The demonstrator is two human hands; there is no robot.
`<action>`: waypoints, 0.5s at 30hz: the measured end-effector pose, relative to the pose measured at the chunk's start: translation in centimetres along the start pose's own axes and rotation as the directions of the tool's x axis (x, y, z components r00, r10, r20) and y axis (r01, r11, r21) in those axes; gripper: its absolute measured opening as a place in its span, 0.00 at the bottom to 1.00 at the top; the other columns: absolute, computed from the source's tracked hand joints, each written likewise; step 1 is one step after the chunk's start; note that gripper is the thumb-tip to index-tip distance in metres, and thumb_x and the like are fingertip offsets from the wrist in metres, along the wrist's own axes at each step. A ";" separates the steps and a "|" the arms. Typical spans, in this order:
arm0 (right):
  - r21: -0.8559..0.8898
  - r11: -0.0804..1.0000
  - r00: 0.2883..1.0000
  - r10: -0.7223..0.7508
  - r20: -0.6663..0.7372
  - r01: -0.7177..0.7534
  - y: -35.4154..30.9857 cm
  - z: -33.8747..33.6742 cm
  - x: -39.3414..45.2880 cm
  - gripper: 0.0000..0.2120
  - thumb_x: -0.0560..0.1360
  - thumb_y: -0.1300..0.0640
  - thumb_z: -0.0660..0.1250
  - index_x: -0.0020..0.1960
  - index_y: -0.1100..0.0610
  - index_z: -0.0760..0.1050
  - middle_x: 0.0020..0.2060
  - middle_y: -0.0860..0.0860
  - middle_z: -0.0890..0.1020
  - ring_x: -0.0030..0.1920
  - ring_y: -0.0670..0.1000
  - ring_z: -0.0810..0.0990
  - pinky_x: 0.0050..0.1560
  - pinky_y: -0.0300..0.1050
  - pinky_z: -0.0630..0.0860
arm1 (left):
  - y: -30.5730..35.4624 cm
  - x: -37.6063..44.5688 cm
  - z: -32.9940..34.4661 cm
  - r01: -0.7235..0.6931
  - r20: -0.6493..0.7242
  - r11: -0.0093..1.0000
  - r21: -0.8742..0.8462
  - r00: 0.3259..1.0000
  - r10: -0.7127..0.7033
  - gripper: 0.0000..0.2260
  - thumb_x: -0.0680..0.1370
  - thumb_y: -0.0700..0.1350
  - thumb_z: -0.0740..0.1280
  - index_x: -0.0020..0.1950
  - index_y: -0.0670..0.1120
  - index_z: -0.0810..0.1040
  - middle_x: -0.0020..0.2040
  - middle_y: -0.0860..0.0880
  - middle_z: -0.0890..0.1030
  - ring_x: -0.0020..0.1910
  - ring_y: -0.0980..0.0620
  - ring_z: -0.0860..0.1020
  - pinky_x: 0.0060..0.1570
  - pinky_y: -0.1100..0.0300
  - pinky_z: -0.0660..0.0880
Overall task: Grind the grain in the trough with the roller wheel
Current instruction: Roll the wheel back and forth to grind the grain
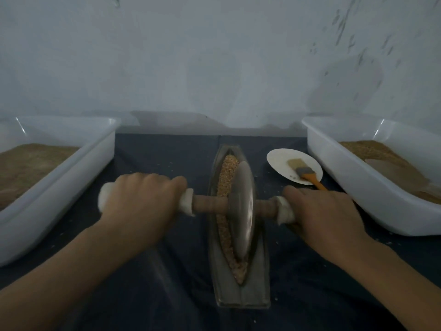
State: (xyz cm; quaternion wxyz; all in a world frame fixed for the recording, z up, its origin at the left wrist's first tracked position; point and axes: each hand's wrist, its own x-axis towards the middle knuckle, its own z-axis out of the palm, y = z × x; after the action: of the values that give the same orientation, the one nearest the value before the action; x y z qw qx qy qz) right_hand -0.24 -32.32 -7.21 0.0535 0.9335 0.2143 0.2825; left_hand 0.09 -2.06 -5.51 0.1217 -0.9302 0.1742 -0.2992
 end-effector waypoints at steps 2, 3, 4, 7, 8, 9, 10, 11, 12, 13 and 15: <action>-0.049 0.998 0.999 0.039 -0.022 -0.040 0.8 1.8 2.2 0.23 0.52 0.53 0.81 0.35 0.51 0.68 0.24 0.47 0.72 0.21 0.50 0.67 0.26 0.34 0.48 | 0.1 2.4 1.9 0.087 0.056 0.996 0.027 0.995 -0.088 0.15 0.69 0.54 0.70 0.37 0.54 0.63 0.33 0.52 0.77 0.32 0.45 0.78 0.31 0.57 0.61; -0.095 0.994 0.998 0.051 -0.024 -0.053 1.4 2.8 3.6 0.21 0.56 0.52 0.80 0.36 0.51 0.68 0.25 0.48 0.73 0.23 0.53 0.71 0.25 0.36 0.50 | 0.0 3.7 2.9 0.138 0.092 0.990 0.014 0.986 -0.138 0.13 0.72 0.56 0.67 0.39 0.54 0.64 0.38 0.51 0.78 0.37 0.44 0.79 0.34 0.56 0.62; -0.130 0.990 0.998 0.054 -0.014 -0.055 2.0 3.9 5.0 0.20 0.61 0.51 0.78 0.38 0.50 0.66 0.28 0.49 0.74 0.27 0.54 0.74 0.24 0.39 0.58 | -0.1 5.0 3.8 0.169 0.120 0.986 -0.008 0.979 -0.166 0.12 0.74 0.56 0.65 0.40 0.54 0.64 0.41 0.51 0.79 0.41 0.44 0.79 0.35 0.56 0.63; -0.105 0.989 0.993 0.109 0.035 -0.105 2.9 5.3 8.1 0.15 0.70 0.50 0.70 0.42 0.50 0.62 0.36 0.51 0.78 0.35 0.55 0.77 0.34 0.49 0.76 | -0.7 7.7 5.5 0.191 0.119 0.980 -0.058 0.976 -0.183 0.11 0.74 0.54 0.65 0.39 0.54 0.64 0.42 0.49 0.80 0.41 0.43 0.78 0.36 0.55 0.64; -0.100 0.988 0.992 0.121 0.030 -0.117 2.9 5.3 8.4 0.13 0.71 0.51 0.69 0.43 0.50 0.64 0.36 0.51 0.78 0.36 0.55 0.77 0.36 0.50 0.76 | -0.7 8.0 5.6 0.190 0.115 0.980 -0.068 0.977 -0.181 0.10 0.74 0.53 0.65 0.39 0.54 0.65 0.42 0.49 0.80 0.40 0.43 0.78 0.36 0.55 0.64; -0.109 0.987 0.992 0.122 0.027 -0.118 2.6 5.0 8.3 0.13 0.71 0.52 0.70 0.43 0.51 0.64 0.36 0.51 0.78 0.36 0.55 0.77 0.35 0.49 0.76 | -0.6 7.8 5.4 0.191 0.118 0.979 -0.067 0.976 -0.182 0.10 0.74 0.53 0.65 0.39 0.54 0.65 0.42 0.49 0.79 0.40 0.44 0.78 0.36 0.55 0.64; -0.117 0.988 0.994 0.104 0.018 -0.102 2.3 4.4 7.7 0.14 0.70 0.53 0.71 0.42 0.51 0.64 0.35 0.51 0.78 0.34 0.55 0.77 0.34 0.48 0.74 | -0.5 7.2 5.0 0.195 0.126 0.979 -0.064 0.974 -0.186 0.10 0.75 0.53 0.64 0.39 0.54 0.64 0.42 0.49 0.79 0.41 0.43 0.78 0.37 0.55 0.64; -0.119 0.990 0.997 0.072 -0.001 -0.072 1.8 3.6 6.7 0.15 0.68 0.54 0.73 0.41 0.52 0.65 0.32 0.51 0.77 0.32 0.55 0.76 0.31 0.46 0.70 | -0.3 6.2 4.4 0.196 0.136 0.978 -0.067 0.973 -0.186 0.10 0.75 0.54 0.64 0.39 0.54 0.64 0.42 0.49 0.80 0.41 0.43 0.78 0.37 0.55 0.64; -0.116 0.992 0.999 0.041 -0.027 -0.044 1.3 2.6 5.5 0.16 0.64 0.55 0.76 0.40 0.53 0.68 0.30 0.51 0.76 0.29 0.56 0.75 0.28 0.44 0.64 | -0.2 5.0 3.7 0.191 0.147 0.979 -0.065 0.973 -0.180 0.11 0.75 0.55 0.64 0.40 0.54 0.64 0.42 0.50 0.80 0.42 0.44 0.79 0.37 0.56 0.64; -0.108 0.994 0.999 0.020 -0.049 -0.025 0.7 1.6 4.0 0.18 0.59 0.56 0.79 0.38 0.53 0.70 0.27 0.51 0.76 0.26 0.55 0.74 0.26 0.41 0.59 | -0.1 3.5 2.9 0.177 0.152 0.983 -0.053 0.974 -0.167 0.11 0.74 0.57 0.64 0.40 0.54 0.64 0.41 0.51 0.79 0.41 0.45 0.79 0.36 0.56 0.64; -0.067 0.998 0.997 -0.012 -0.070 0.007 -0.2 -0.3 1.2 0.22 0.52 0.57 0.81 0.36 0.53 0.70 0.25 0.49 0.74 0.22 0.52 0.71 0.23 0.38 0.58 | 0.2 0.7 1.1 0.078 0.091 0.996 -0.034 0.993 -0.075 0.16 0.68 0.57 0.70 0.37 0.55 0.64 0.34 0.53 0.77 0.33 0.48 0.78 0.31 0.58 0.62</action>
State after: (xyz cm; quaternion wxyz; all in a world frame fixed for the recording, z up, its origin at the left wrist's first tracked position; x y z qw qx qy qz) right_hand 0.38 -31.62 -6.44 0.0782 0.9196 0.2111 0.3218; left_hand 1.21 -2.37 -6.08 0.1005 -0.9508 0.1384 -0.2584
